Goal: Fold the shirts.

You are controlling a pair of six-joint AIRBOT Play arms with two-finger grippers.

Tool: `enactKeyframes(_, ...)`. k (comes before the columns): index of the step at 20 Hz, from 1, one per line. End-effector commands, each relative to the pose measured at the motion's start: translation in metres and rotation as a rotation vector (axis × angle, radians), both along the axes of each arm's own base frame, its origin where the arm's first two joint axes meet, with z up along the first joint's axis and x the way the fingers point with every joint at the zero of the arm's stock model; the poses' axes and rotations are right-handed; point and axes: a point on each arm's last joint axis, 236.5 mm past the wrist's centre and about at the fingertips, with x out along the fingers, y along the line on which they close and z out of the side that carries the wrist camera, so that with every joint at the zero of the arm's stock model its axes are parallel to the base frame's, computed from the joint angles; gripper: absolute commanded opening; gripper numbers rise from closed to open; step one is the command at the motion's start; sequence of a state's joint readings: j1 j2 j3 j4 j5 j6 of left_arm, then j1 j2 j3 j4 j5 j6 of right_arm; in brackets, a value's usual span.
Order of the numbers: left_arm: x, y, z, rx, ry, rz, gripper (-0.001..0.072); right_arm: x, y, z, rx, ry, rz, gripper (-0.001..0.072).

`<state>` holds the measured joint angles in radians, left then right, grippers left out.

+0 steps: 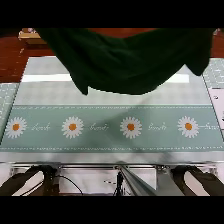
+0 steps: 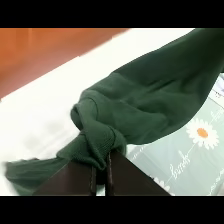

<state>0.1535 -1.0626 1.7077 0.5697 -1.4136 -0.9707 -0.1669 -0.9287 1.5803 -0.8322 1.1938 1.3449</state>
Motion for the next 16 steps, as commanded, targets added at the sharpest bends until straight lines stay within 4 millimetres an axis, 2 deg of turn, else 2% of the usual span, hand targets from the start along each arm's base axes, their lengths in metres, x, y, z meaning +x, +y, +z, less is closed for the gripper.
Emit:
enactKeyframes(1,-0.044,0.003,0.023,0.055,-0.060,0.054,0.0031,-0.029,-0.016,0.046,-0.113,-0.080,-0.070,0.0029)
enactKeyframes(4,-0.077,0.027,0.010,0.159,0.007,0.188,0.0031,-0.057,-0.031,0.062,-0.212,-0.076,-0.133,0.0030)
enactKeyframes(7,-0.116,0.032,0.001,0.177,0.095,0.246,0.0031,-0.089,-0.037,0.059,-0.270,-0.005,-0.148,0.0029)
enactKeyframes(9,-0.141,0.030,-0.008,0.181,0.167,0.248,0.0031,-0.104,-0.035,0.048,-0.274,0.070,-0.138,0.0030)
enactKeyframes(11,-0.163,0.030,-0.024,0.206,0.266,0.237,0.0030,-0.124,-0.035,0.016,-0.308,0.226,-0.095,0.0029)
enactKeyframes(14,-0.168,0.030,-0.029,0.189,0.297,0.252,0.0030,-0.119,-0.041,0.008,-0.306,0.264,-0.119,0.0029)
enactKeyframes(16,-0.161,0.035,-0.049,0.197,0.364,0.264,0.0030,-0.102,-0.051,-0.008,-0.320,0.325,-0.133,0.0028)
